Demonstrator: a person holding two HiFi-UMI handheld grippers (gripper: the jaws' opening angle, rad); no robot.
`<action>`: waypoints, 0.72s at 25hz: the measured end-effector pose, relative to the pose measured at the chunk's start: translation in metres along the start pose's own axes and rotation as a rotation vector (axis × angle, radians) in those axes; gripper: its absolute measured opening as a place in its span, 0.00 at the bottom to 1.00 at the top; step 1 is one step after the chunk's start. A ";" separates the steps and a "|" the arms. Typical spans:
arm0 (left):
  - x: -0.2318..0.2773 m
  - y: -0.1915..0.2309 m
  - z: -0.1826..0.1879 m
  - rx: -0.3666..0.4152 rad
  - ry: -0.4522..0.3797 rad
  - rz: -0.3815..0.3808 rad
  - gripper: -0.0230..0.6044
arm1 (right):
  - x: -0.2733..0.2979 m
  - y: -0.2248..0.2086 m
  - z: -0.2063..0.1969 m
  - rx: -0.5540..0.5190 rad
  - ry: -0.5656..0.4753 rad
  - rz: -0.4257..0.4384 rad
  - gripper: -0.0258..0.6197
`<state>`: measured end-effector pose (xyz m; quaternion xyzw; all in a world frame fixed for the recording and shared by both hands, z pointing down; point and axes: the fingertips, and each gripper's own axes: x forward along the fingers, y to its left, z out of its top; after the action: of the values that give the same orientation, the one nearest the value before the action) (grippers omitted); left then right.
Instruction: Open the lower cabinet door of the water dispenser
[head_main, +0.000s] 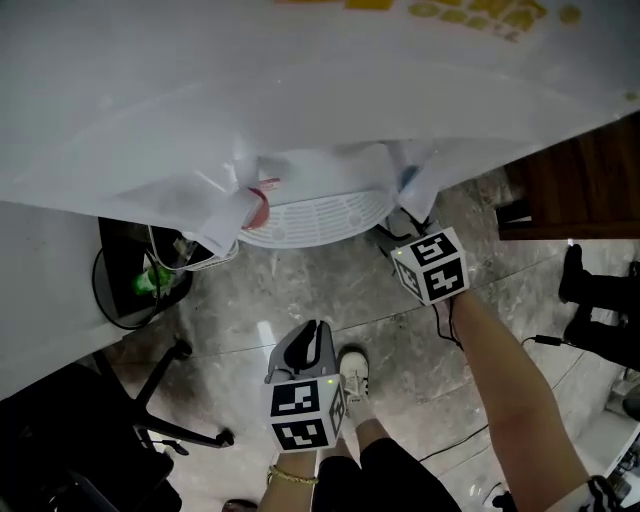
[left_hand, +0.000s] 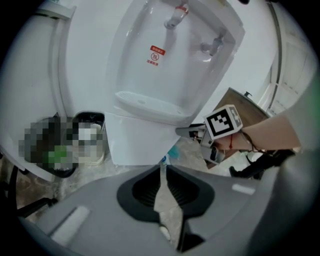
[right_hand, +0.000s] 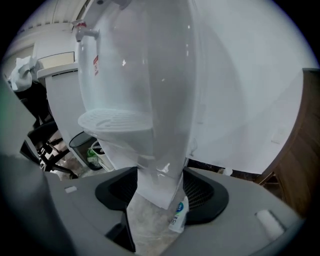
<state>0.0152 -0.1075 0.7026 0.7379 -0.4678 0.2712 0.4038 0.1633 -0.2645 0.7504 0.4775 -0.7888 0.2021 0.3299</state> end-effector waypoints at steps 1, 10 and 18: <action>-0.001 0.000 0.000 -0.003 -0.002 0.003 0.10 | -0.001 0.000 -0.001 0.008 0.003 -0.005 0.48; -0.022 0.002 -0.001 -0.013 -0.040 0.034 0.06 | -0.054 0.056 -0.052 0.174 -0.051 -0.026 0.38; -0.072 0.029 -0.018 -0.039 -0.101 0.116 0.05 | -0.106 0.197 -0.102 0.362 -0.003 0.148 0.27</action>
<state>-0.0417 -0.0653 0.6654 0.7143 -0.5349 0.2474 0.3775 0.0568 -0.0431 0.7453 0.4701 -0.7731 0.3635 0.2219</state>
